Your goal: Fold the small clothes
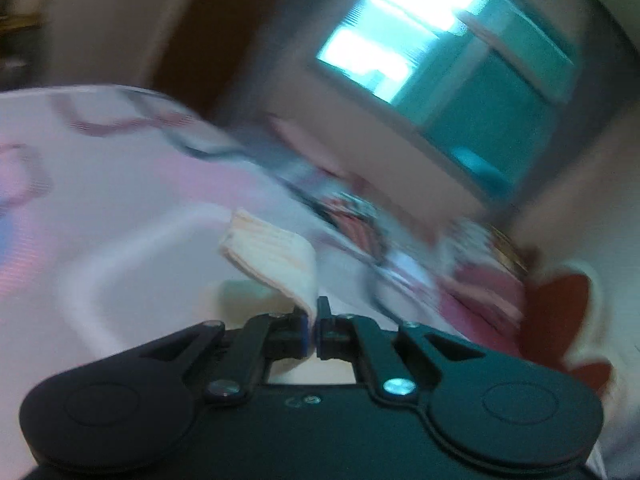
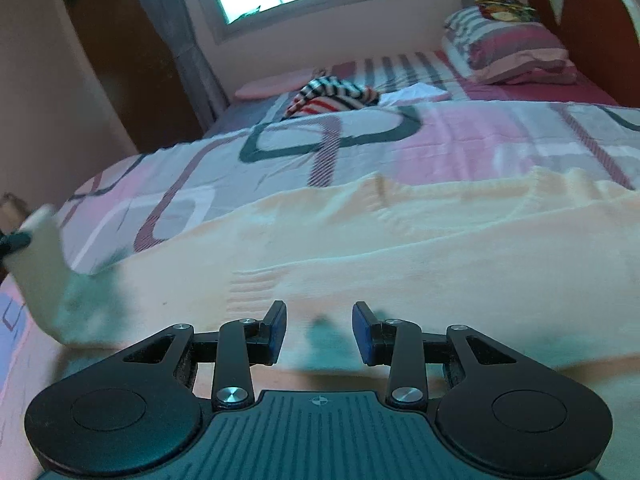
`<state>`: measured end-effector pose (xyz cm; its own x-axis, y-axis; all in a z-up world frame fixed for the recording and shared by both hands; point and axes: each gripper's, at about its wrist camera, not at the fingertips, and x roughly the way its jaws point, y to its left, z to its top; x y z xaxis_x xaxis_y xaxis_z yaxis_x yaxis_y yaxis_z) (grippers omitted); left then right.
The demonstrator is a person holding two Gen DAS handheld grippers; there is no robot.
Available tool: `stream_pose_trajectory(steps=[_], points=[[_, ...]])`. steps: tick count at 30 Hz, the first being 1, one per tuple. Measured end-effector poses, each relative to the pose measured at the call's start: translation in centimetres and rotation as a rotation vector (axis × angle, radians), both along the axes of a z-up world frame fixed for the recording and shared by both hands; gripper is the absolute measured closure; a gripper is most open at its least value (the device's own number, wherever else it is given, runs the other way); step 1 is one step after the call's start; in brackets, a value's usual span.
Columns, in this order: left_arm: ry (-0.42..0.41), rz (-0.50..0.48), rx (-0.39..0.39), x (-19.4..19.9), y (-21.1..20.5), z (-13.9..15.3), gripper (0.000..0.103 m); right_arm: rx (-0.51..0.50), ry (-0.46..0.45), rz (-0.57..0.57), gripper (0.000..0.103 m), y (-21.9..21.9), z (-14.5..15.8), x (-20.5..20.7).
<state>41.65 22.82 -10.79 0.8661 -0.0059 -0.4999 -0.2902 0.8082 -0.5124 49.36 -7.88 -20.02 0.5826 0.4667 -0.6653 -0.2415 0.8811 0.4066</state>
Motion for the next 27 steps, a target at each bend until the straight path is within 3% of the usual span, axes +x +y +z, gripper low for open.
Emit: stream_pose_trajectory(steps=[5,8,12,13,14,15,18,22,23,25,27], points=[[0.022,-0.292,-0.001,4.1,-11.2,-0.9,0.101,-0.003,-0.014,-0.064,0.067,-4.1,1.0,-1.1],[0.086,-0.421,-0.029,6.0,-16.6,-3.0,0.101,-0.017,-0.016,-0.119,0.067,-7.2,1.1,-2.0],[0.167,-0.524,0.009,6.7,-22.3,-5.8,0.099,-0.049,0.008,-0.193,0.067,-10.9,0.7,-3.0],[0.191,-0.544,0.022,6.8,-23.0,-6.2,0.091,-0.051,0.018,-0.205,0.067,-11.8,0.6,-3.2],[0.214,-0.553,0.035,6.7,-23.3,-6.6,0.083,-0.048,0.026,-0.21,0.067,-12.4,0.5,-3.3],[0.233,-0.565,0.048,6.6,-23.4,-6.8,0.069,-0.046,0.031,-0.216,0.067,-13.0,0.4,-3.6],[0.249,-0.584,0.051,6.2,-23.5,-6.3,0.018,-0.051,0.041,-0.221,0.067,-13.4,0.4,-4.1],[0.217,-0.559,0.084,5.4,-22.0,-5.5,0.016,-0.027,0.039,-0.186,0.064,-12.3,0.5,-4.5],[0.215,-0.543,0.09,5.0,-21.4,-5.2,0.016,-0.016,0.04,-0.171,0.06,-11.8,0.6,-4.5],[0.214,-0.505,0.11,4.1,-19.5,-4.9,0.017,0.009,0.038,-0.149,0.037,-10.9,0.5,-4.3],[0.208,-0.463,0.167,2.8,-17.7,-4.8,0.017,0.003,0.023,-0.132,0.037,-9.9,0.7,-4.3]])
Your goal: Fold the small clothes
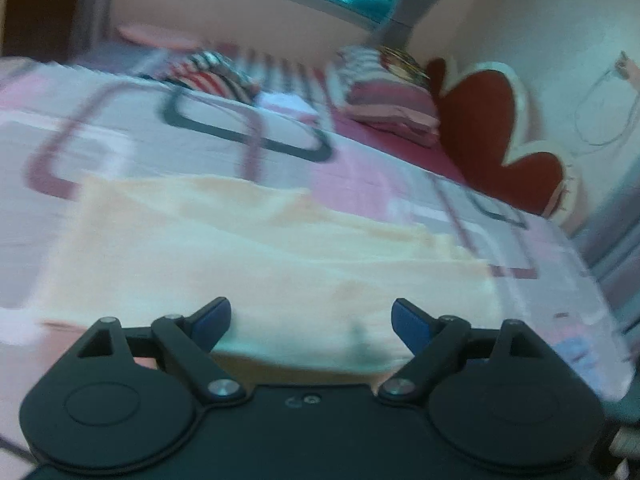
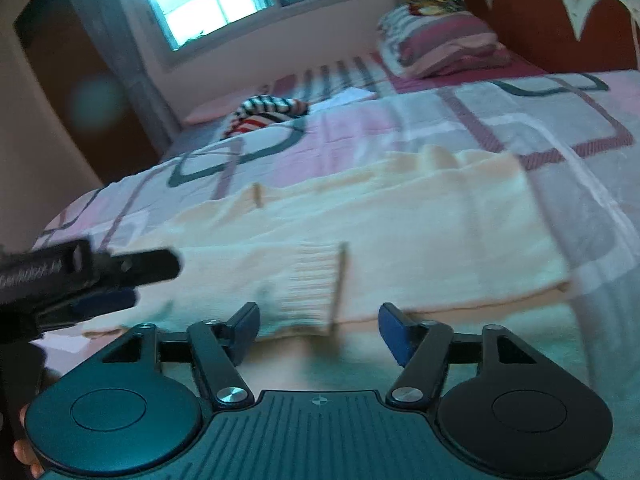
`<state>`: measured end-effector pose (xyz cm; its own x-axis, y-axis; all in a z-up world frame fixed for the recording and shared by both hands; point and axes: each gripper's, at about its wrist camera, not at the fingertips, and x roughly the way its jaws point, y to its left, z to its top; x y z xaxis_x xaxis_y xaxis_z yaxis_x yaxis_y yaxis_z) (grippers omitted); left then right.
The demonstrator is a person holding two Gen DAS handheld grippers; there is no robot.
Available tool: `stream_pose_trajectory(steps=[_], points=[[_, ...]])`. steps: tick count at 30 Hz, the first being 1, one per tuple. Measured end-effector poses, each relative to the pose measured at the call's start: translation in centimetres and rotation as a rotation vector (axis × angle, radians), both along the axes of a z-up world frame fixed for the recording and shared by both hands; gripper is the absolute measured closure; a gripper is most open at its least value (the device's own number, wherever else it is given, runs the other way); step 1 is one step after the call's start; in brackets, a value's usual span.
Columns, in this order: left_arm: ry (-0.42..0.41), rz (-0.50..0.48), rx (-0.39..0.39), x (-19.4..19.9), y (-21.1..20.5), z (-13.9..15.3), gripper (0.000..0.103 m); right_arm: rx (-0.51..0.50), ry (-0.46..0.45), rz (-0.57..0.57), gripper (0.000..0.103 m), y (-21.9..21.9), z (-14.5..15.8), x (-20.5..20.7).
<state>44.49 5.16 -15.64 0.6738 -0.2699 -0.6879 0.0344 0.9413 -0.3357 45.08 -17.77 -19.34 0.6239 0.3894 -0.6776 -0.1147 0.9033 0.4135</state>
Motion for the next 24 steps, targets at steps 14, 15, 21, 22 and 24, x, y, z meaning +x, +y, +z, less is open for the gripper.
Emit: stream_pose_trajectory(steps=[14,15,21,22,24], points=[[0.03,0.156,0.272,-4.4,4.3,-2.8,0.024,-0.069,0.08,0.048,0.084,3.8,-2.1,3.2],[0.033,0.16,0.27,-4.4,4.2,-3.0,0.023,-0.072,0.076,0.054,0.092,4.0,-2.0,3.2],[0.006,0.193,0.296,-3.4,2.8,-3.7,0.022,-0.048,-0.036,0.028,0.096,2.5,1.0,2.9],[0.003,0.208,0.286,-3.1,2.8,-3.7,0.021,-0.052,-0.056,0.016,0.096,2.1,1.6,2.9],[0.002,0.238,0.278,-2.7,2.7,-3.9,0.021,-0.085,-0.105,-0.014,0.096,0.9,2.9,2.9]])
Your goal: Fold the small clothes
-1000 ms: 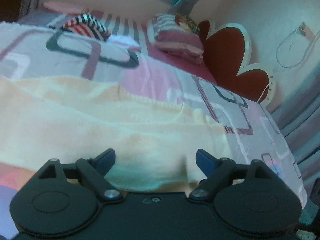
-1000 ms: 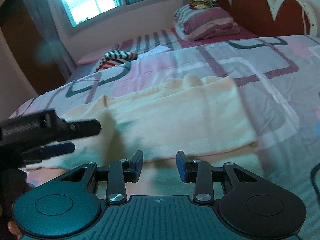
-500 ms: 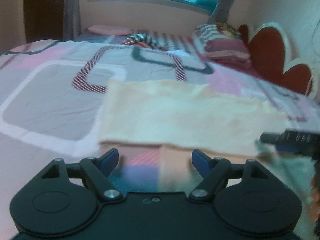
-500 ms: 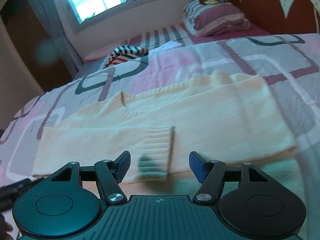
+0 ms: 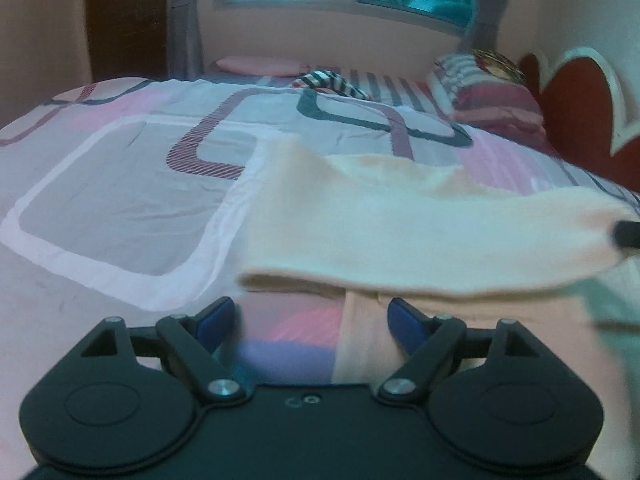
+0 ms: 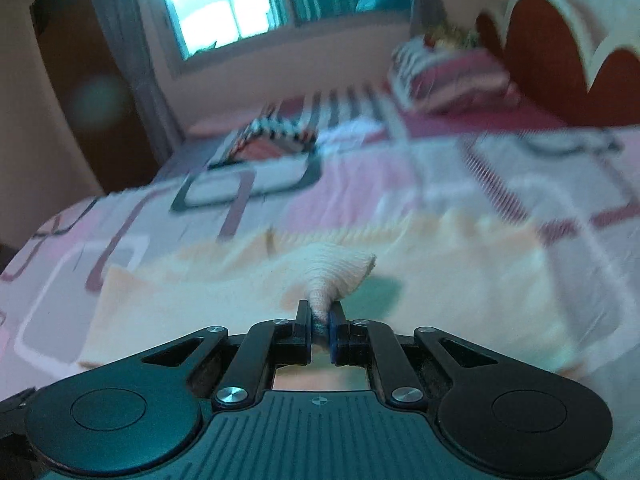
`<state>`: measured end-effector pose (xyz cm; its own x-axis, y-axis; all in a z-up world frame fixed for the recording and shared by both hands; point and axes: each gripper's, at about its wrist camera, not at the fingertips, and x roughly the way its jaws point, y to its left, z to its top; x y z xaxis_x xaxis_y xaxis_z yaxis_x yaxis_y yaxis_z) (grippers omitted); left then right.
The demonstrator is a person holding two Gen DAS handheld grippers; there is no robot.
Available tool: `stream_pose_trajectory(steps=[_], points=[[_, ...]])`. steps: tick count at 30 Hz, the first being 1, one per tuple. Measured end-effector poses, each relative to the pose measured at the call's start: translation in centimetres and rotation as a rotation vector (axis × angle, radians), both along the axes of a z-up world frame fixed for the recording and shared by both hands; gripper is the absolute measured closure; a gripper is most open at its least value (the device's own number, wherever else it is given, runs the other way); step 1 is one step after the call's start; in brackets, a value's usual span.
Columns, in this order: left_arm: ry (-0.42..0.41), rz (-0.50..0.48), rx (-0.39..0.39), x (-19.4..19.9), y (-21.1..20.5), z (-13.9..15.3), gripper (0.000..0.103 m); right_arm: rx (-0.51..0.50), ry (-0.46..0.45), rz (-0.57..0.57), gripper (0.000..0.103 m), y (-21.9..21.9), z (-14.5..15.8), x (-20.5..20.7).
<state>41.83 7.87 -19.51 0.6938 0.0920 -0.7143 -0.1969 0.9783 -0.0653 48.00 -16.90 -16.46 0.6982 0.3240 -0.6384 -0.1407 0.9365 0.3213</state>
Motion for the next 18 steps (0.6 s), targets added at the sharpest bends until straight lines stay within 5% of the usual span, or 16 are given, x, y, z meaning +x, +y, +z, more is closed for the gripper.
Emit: stream_pose_trajectory(steps=[3,5,7,9,18], points=[[-0.024,0.018,0.018,0.5,-0.2,-0.2,0.021,-0.025,-0.028,-0.031,0.096,-1.9,1.0,0.3],[-0.049,0.028,0.021,0.7,-0.1,-0.2,0.03,-0.051,-0.027,-0.057,0.096,-3.1,0.8,0.7],[-0.072,0.034,0.004,0.8,0.3,-0.2,0.054,-0.068,-0.013,-0.094,0.096,-4.5,0.2,0.9],[-0.083,0.028,-0.003,0.7,0.5,-0.2,0.061,-0.085,0.009,-0.128,0.096,-5.8,-0.7,1.2],[-0.102,-0.024,0.014,0.0,0.0,0.2,0.076,-0.127,0.107,-0.197,0.096,-9.0,-4.9,1.0]])
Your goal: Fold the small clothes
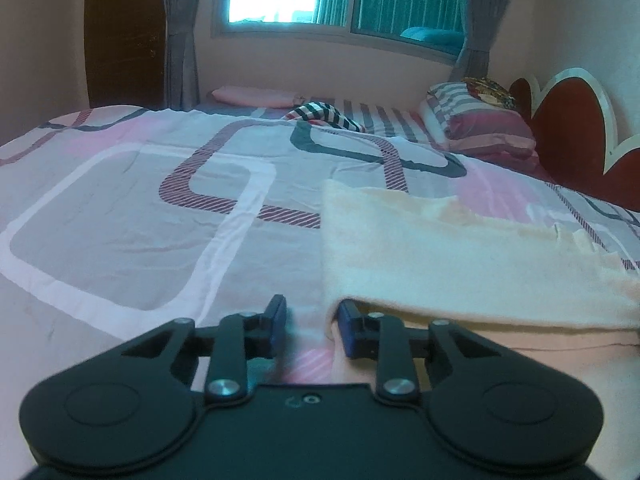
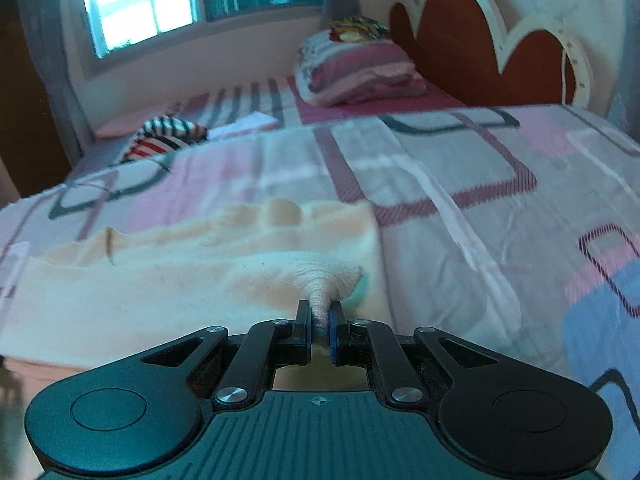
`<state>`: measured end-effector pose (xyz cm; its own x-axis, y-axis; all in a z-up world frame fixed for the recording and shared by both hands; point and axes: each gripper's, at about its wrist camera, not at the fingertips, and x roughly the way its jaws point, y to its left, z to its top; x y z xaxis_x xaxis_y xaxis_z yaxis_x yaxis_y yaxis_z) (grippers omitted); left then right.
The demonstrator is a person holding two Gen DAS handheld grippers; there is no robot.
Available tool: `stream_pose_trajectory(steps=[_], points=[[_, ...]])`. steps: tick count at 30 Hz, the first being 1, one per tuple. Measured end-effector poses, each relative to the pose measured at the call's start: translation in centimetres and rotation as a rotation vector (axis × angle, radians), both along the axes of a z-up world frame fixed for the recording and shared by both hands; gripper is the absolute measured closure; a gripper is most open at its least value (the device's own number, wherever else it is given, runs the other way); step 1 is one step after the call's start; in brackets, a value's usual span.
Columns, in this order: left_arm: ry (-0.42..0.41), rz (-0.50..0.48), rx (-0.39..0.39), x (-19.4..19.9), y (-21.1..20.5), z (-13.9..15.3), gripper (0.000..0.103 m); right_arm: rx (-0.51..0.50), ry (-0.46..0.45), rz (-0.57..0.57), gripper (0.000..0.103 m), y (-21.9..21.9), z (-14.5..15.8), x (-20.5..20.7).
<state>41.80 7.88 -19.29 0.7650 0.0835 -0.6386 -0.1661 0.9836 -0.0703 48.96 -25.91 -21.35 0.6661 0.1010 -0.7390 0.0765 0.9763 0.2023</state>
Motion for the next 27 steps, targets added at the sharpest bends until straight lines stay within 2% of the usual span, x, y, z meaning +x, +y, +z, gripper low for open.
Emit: stream_pose_trajectory(steps=[3,5,6,8,9,12,17,20,24,27], points=[[0.03,-0.009,-0.024,0.2,0.4,-0.3,0.076,-0.017,0.037,0.004,0.096,-0.1,-1.5,0.2],[0.049,-0.036,-0.019,0.3,0.6,0.2,0.076,-0.023,0.036,0.016,0.096,-0.3,-1.4,-0.1],[0.06,-0.052,-0.021,0.2,0.8,0.5,0.073,-0.025,0.04,0.022,0.095,-0.3,-1.2,-0.1],[0.075,-0.068,-0.032,-0.1,1.2,1.1,0.069,0.002,0.035,0.013,0.087,-1.0,-0.8,-0.3],[0.077,-0.076,-0.038,-0.4,1.5,1.5,0.068,0.029,0.04,0.0,0.078,-1.4,-0.7,-0.5],[0.058,-0.073,-0.047,-0.8,1.8,2.7,0.068,0.049,0.021,-0.034,0.077,-2.3,-0.1,-0.8],[0.061,-0.061,-0.123,0.6,1.7,3.6,0.065,0.085,0.029,-0.053,0.077,-2.7,0.0,0.1],[0.052,-0.089,-0.114,2.0,0.5,3.7,0.065,0.058,0.038,-0.085,0.077,-2.4,-0.3,0.8],[0.055,-0.127,-0.104,4.0,-0.8,3.2,0.065,0.029,-0.022,-0.07,0.077,-1.5,0.9,1.3],[0.069,-0.124,-0.123,5.5,-1.2,2.5,0.065,0.059,-0.028,-0.055,0.077,-1.3,1.2,2.1]])
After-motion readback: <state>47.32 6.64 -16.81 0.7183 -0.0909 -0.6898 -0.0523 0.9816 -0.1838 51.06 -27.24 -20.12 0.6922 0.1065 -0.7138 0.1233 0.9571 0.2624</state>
